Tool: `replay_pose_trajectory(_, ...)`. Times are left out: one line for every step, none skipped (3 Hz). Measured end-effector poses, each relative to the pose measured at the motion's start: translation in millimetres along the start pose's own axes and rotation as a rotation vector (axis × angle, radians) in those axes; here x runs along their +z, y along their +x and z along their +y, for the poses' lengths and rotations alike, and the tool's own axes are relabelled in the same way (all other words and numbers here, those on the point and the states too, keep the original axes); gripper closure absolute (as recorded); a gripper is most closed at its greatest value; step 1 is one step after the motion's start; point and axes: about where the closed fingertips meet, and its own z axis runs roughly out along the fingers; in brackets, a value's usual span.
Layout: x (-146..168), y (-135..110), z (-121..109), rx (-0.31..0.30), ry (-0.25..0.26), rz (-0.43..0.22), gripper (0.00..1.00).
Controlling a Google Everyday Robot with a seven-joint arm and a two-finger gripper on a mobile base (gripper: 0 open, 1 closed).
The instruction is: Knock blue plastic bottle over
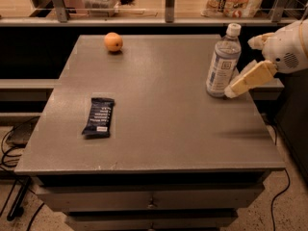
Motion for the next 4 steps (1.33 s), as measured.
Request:
replay_pose_trajectory(27.1, -0.8, -8.1, 0.034, -0.027, -0.049, 0.0)
replay_pose_trajectory(48.3, -5.3, -10.3, 0.047, -0.06, -0.085, 0.15)
replay_pose_trajectory(56.7, -19.4, -9.8, 0.028, -0.08, -0.119, 0.39)
replay_pose_trajectory(59.1, -45.2, -2.7, -0.037, -0.093, -0.13, 0.62)
